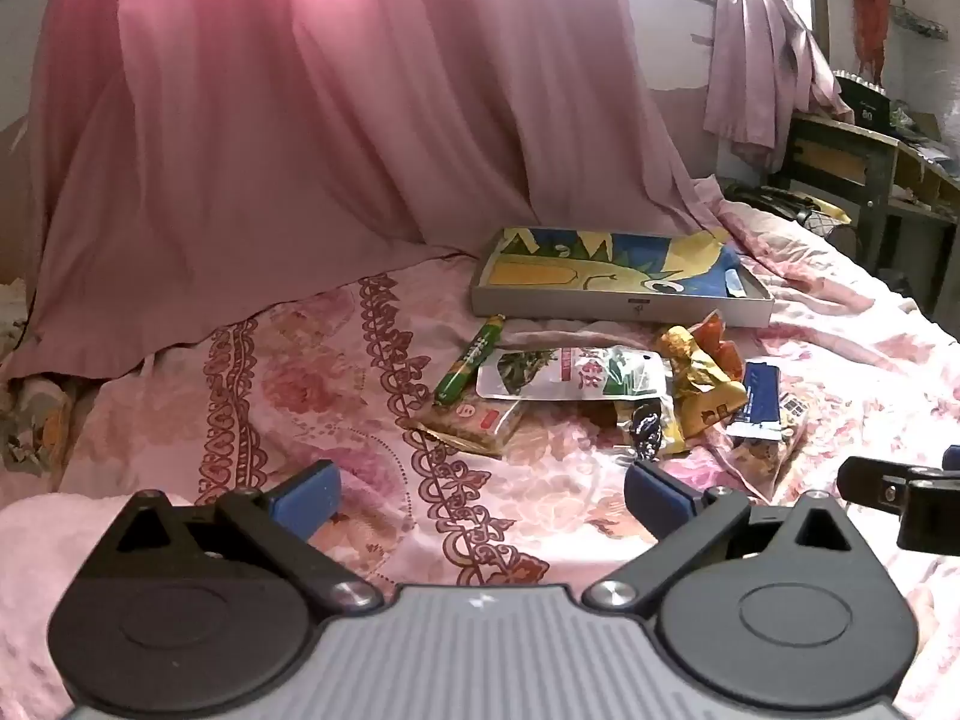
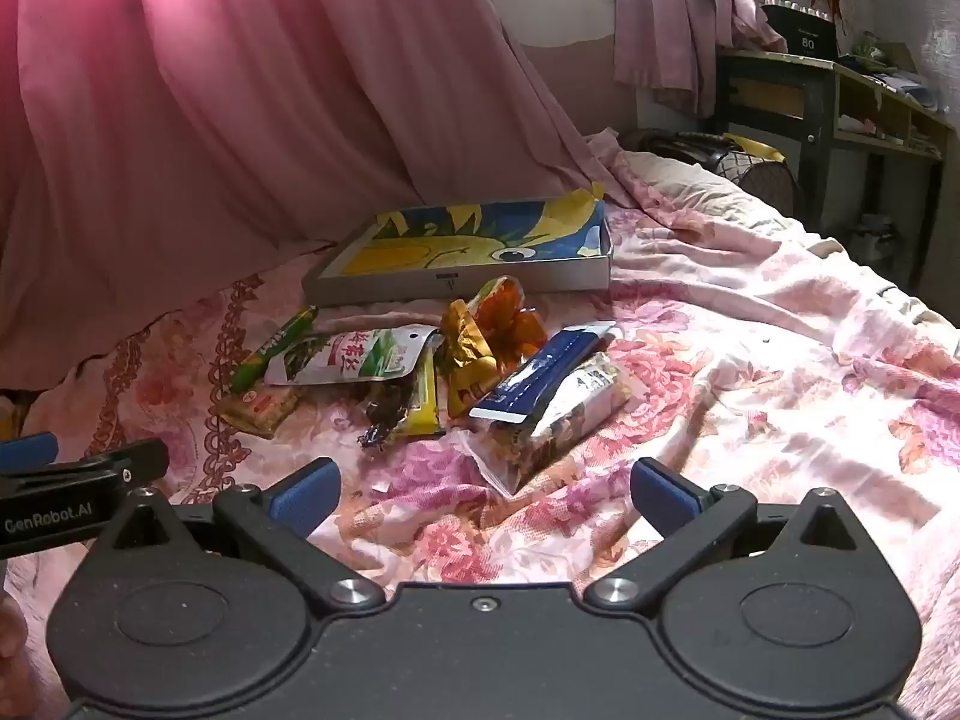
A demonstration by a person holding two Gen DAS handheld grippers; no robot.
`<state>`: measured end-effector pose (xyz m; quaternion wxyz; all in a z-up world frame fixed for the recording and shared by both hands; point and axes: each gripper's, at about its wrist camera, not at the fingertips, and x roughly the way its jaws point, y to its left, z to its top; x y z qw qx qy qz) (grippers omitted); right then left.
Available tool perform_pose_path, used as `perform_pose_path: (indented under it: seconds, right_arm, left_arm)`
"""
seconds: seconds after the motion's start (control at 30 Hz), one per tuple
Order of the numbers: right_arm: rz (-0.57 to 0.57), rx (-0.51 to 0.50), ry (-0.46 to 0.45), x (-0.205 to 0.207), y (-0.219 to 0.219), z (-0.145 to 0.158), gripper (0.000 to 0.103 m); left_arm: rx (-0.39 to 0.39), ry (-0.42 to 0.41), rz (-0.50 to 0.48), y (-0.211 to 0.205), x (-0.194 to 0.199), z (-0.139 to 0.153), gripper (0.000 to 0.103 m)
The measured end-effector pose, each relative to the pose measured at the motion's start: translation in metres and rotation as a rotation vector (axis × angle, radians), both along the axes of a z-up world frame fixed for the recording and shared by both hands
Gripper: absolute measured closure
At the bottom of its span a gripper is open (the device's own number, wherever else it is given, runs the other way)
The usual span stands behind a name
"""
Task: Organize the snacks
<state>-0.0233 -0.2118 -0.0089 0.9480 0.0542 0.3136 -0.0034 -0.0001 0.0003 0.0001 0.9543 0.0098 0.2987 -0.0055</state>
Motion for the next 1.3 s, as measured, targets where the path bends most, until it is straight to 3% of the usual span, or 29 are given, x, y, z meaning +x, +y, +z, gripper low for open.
perform_pose_path:
  seconds: [1.3]
  right_arm:
    - [0.0,-0.002,0.01,0.0018,-0.0001,-0.0019,0.001]
  left_arm:
    - [0.014,0.005,0.0,-0.0004,0.0001,-0.0002,0.0]
